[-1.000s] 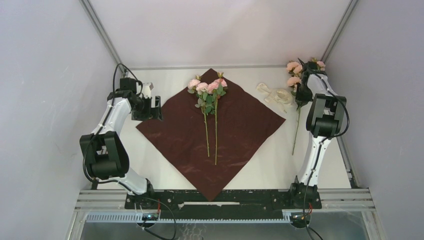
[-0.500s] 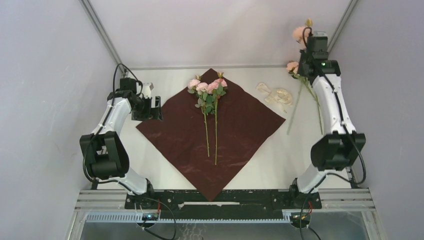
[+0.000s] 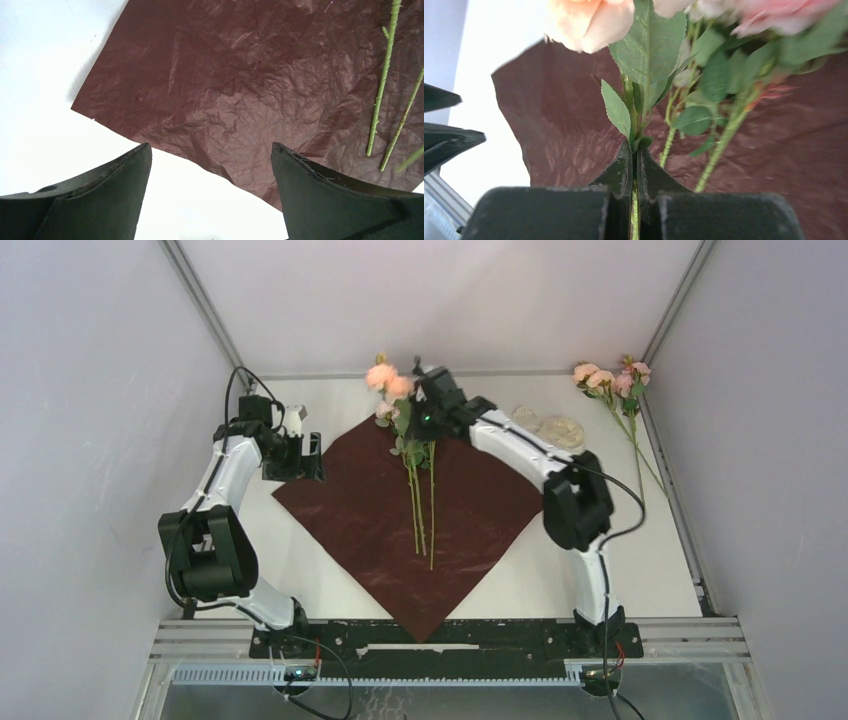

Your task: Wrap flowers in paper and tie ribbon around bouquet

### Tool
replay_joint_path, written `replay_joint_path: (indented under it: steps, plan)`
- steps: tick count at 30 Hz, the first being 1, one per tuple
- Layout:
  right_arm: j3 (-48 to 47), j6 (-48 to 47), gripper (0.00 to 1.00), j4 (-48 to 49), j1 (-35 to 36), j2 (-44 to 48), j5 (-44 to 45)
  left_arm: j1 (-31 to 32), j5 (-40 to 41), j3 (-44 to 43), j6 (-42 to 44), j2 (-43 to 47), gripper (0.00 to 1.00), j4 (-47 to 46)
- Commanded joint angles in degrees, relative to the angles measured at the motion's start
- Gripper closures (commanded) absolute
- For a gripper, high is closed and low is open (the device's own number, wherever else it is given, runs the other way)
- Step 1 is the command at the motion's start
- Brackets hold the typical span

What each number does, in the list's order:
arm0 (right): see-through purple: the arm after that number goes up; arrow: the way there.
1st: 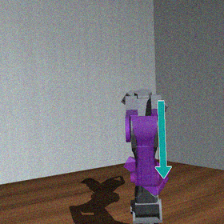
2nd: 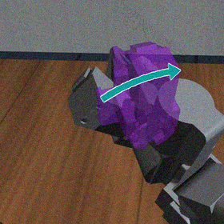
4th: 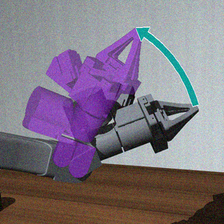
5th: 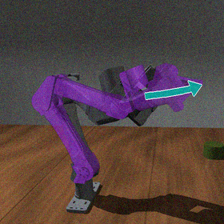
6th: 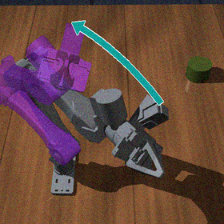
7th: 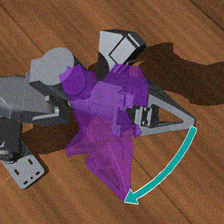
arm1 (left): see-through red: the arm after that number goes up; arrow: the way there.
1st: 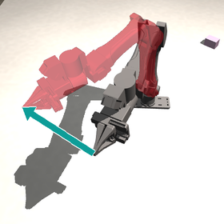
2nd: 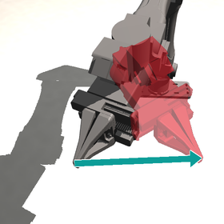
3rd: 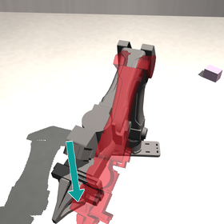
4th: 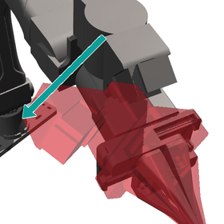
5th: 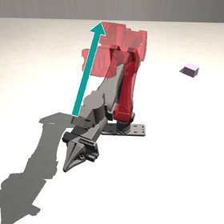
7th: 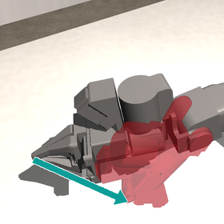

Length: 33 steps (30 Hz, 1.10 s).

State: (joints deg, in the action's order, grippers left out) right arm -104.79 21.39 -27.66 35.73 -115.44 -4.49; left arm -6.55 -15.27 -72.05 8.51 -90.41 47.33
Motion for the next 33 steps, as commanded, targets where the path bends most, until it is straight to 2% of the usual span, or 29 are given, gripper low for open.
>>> replay_joint_path:
  steps: [1, 5, 6, 9, 12, 16, 20, 23, 26, 30, 33]
  plan:
    - [-7.86, 6.58, 1.00, 0.89, 1.24, -6.81, -3.99, 0.22, -1.24, -1.07, 1.29, 2.74, 0.07, -0.15]
    - [-12.03, 7.50, 1.00, -0.95, 0.86, -12.09, -4.28, 0.22, -1.40, -1.07, 1.24, 2.44, 0.07, -0.15]
    - [-12.70, 7.36, 0.94, -1.60, 0.55, -12.65, -4.67, 0.23, -1.41, -1.06, 1.37, 2.39, 0.07, -0.21]
    - [-14.74, 4.42, 0.58, -4.64, -0.69, -12.89, -5.50, 0.23, -1.37, -0.98, 1.42, 2.39, 0.07, -0.21]
    - [-15.74, -2.20, 0.44, -9.16, -2.66, -10.14, -5.23, 0.23, -1.29, -1.16, 1.42, 2.01, 0.07, -0.19]
    - [-10.63, -10.36, 0.43, -14.98, -9.45, -2.43, 2.25, 0.26, -1.28, -1.16, 1.42, 1.80, 0.07, -0.20]
    - [-4.35, -14.23, 0.41, -19.03, -24.55, 3.02, 3.55, 0.22, -1.13, -1.38, 1.46, 1.66, 0.07, -0.14]
    - [-4.42, -14.46, 0.35, -22.48, -37.77, 1.61, 6.03, 0.20, -0.76, -1.72, 1.42, 1.27, 0.07, 0.00]
    - [-4.73, -14.83, 0.27, -21.47, -48.58, -1.19, 6.96, 0.26, -0.24, -2.24, 1.42, 0.68, 0.07, 0.71]
    - [-8.46, -16.18, 0.26, -20.41, -55.99, -7.13, 1.02, 0.23, 0.58, -3.34, 1.81, -0.13, 0.07, 2.04]
    - [-12.07, -20.96, 0.26, -20.23, -57.73, -11.17, -2.35, 0.36, 1.64, -3.95, 1.95, -0.51, 0.07, 2.47]
